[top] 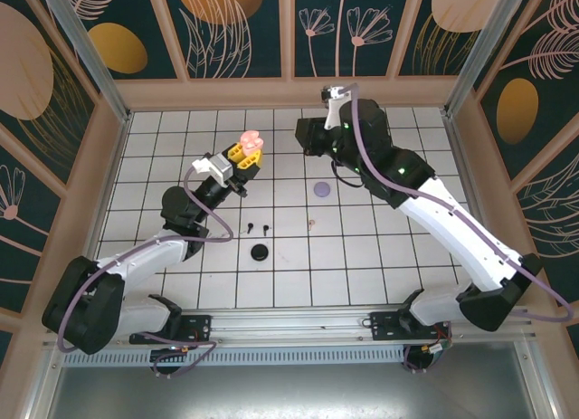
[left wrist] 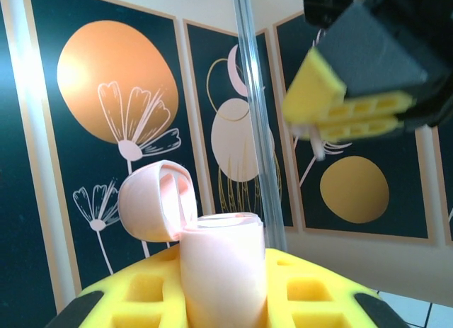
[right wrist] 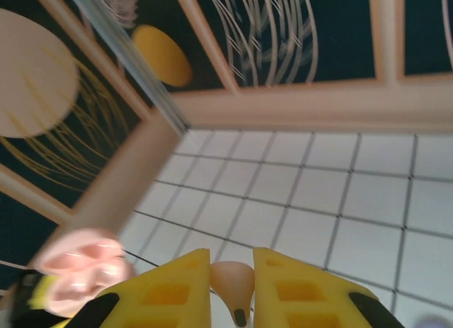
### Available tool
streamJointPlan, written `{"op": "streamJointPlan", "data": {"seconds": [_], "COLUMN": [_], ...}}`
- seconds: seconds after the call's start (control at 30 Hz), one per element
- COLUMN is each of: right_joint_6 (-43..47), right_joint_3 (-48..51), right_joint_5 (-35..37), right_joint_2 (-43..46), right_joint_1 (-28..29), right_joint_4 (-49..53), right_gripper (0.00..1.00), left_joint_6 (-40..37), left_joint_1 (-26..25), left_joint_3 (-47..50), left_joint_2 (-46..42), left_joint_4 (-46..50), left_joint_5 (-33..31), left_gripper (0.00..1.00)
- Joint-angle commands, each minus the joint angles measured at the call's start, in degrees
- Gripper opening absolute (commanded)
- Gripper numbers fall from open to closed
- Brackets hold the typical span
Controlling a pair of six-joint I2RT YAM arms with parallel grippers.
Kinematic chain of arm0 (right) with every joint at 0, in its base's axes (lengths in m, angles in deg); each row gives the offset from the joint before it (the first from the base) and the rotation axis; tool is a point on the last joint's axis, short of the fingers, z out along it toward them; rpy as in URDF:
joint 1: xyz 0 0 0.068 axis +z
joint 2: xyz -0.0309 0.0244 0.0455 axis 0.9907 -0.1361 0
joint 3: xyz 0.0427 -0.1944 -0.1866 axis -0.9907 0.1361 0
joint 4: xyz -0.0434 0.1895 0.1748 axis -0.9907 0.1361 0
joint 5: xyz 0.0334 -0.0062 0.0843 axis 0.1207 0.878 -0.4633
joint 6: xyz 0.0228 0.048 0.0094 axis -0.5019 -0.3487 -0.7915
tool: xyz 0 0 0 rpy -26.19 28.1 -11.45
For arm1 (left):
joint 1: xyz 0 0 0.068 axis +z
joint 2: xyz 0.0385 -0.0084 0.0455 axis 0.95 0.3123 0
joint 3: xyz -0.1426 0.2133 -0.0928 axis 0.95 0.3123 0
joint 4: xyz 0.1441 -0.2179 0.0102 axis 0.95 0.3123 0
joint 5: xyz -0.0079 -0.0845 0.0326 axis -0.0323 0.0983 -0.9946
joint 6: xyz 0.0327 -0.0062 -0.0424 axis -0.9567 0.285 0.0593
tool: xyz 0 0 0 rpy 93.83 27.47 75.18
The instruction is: Insert the wireless bluetooth earbuds into the charging case
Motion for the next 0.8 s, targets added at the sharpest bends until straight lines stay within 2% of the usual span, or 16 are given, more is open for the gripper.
{"op": "streamJointPlan", "data": {"seconds": [0.0,0.27,0.77], "right_joint_6": [3.1,5.6,7.2], "right_joint_3": [2.1,5.4,3.8], "right_joint_5": [-5.9,-12.0,-12.6], "right_joint_2": [2.6,2.4,-4.8], "right_joint_1": [0.4,1.4,3.4], "right_joint_4": [-9.9,-18.2,-18.8], "right_gripper": [0.18,0.19,0.18], "left_joint_6": [-2.2,-2.5,-2.7], "left_joint_1": [-0.2,-0.8,-1.3], "left_joint_3": [-0.8,-4.8,-6.7], "left_joint_2": [1.5,5.9,8.1], "left_joint_4": [-5.9,-7.5,-8.0], "left_joint_5": [1.6,4.1,5.5], "left_gripper": [0.0,0.0,0.0]}}
